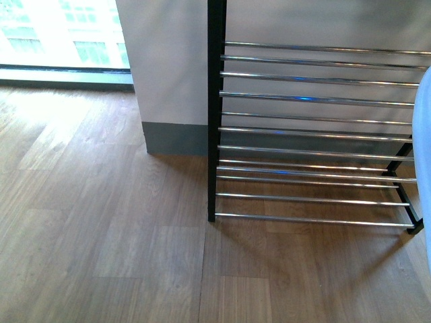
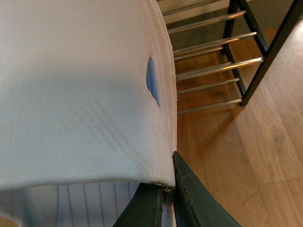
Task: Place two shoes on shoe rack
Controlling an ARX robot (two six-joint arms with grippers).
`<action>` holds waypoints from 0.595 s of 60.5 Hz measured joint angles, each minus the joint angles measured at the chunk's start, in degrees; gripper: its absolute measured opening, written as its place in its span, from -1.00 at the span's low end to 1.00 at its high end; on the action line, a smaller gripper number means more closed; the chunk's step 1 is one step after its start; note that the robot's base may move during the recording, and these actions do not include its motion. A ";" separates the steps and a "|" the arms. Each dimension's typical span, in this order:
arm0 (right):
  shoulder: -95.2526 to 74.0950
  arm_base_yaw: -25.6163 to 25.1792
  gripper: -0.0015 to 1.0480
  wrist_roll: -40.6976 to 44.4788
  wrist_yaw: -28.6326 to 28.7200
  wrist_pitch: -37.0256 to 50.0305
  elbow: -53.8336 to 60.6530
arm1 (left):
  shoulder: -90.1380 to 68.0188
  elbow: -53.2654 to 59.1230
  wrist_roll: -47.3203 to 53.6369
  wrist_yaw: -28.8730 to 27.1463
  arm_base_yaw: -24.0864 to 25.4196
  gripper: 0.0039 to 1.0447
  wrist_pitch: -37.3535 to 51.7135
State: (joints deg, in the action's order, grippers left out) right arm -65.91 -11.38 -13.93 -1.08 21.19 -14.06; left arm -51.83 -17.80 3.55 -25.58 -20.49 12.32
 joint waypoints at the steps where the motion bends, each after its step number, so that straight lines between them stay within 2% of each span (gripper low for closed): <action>1: 0.00 0.00 -0.97 0.00 0.02 0.00 0.02 | -0.02 0.00 0.00 0.09 0.00 -0.97 0.00; 36: 0.13 0.02 -0.97 0.00 0.22 0.00 0.02 | 0.04 0.00 0.00 -0.13 -0.04 -0.97 0.00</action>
State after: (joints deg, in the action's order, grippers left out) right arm -65.78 -11.35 -13.93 -0.86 21.19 -14.04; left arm -51.79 -17.80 3.55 -25.71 -20.53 12.32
